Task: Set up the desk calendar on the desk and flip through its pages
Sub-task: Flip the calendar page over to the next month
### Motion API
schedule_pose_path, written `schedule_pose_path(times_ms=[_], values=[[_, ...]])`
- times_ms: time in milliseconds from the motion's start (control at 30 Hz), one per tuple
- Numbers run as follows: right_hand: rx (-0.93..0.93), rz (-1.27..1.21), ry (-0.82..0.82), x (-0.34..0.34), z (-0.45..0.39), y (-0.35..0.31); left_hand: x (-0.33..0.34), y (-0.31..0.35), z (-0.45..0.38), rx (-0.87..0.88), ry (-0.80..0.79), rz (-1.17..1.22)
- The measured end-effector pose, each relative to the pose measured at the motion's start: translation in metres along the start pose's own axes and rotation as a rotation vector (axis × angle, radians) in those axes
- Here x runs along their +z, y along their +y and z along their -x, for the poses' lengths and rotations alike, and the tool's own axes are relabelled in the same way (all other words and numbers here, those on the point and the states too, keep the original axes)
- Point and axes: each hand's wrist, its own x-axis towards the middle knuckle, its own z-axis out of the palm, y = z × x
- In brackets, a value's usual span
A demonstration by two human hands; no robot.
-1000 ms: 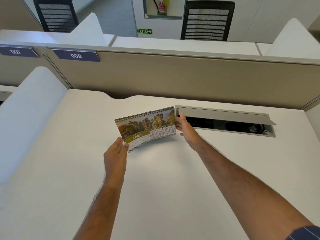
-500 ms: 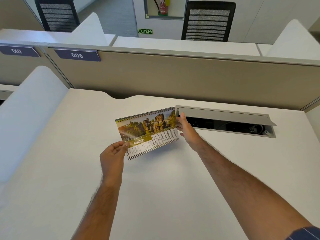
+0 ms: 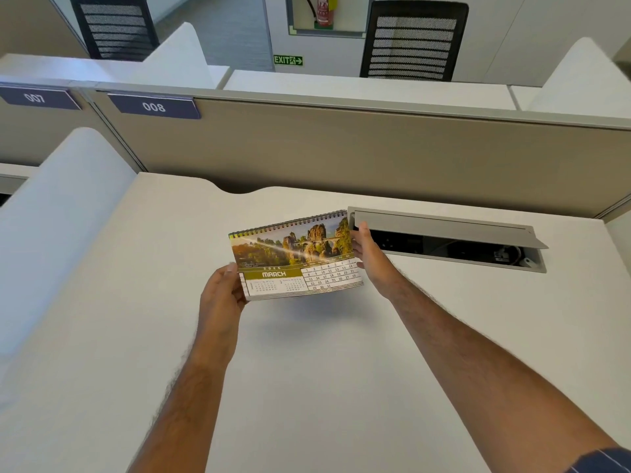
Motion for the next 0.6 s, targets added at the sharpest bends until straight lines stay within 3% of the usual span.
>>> schedule_pose_path(times_ms=[100,233,600], values=[[-0.03,-0.027,-0.067,-0.003,0.002,0.003,0.0,0.011,-0.002,0.025,-0.003,0.13],[-0.048,-0.017,-0.031,0.0,0.011,-0.003,0.001,0.024,-0.011,0.049,-0.001,0.219],[-0.013,-0.057,-0.021,0.0,0.006,-0.007,0.009,0.035,-0.026,0.123,-0.076,0.046]])
